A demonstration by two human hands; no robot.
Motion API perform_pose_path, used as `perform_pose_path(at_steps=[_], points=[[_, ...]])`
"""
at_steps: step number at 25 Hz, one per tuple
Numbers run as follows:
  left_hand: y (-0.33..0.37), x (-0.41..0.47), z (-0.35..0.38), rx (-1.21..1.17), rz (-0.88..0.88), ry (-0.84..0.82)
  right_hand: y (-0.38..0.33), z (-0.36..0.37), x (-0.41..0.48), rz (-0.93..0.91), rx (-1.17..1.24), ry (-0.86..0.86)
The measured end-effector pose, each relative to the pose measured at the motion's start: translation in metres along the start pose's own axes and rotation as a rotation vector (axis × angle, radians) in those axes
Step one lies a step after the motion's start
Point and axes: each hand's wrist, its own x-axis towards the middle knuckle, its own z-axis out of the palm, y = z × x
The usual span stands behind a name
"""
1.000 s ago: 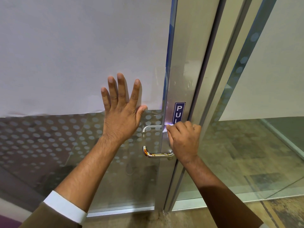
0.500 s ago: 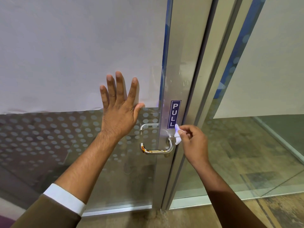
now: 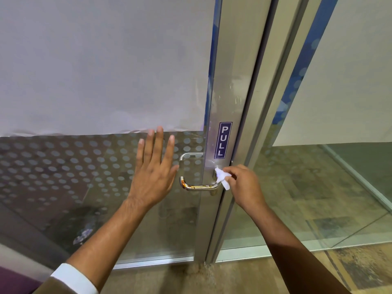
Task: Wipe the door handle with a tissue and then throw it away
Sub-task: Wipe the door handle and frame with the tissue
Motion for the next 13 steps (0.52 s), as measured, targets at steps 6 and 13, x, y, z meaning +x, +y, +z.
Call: perform_pose_path(at_steps=[6,13], points=[[-0.02,-0.036,0.023,0.037,-0.05,-0.133,0.001,0.005,0.011,-0.121,-0.333,-0.275],[-0.021,-0.037,0.032,0.073,-0.053,-0.16,-0.006,0.013,-0.007,-0.101,-0.24,-0.247]])
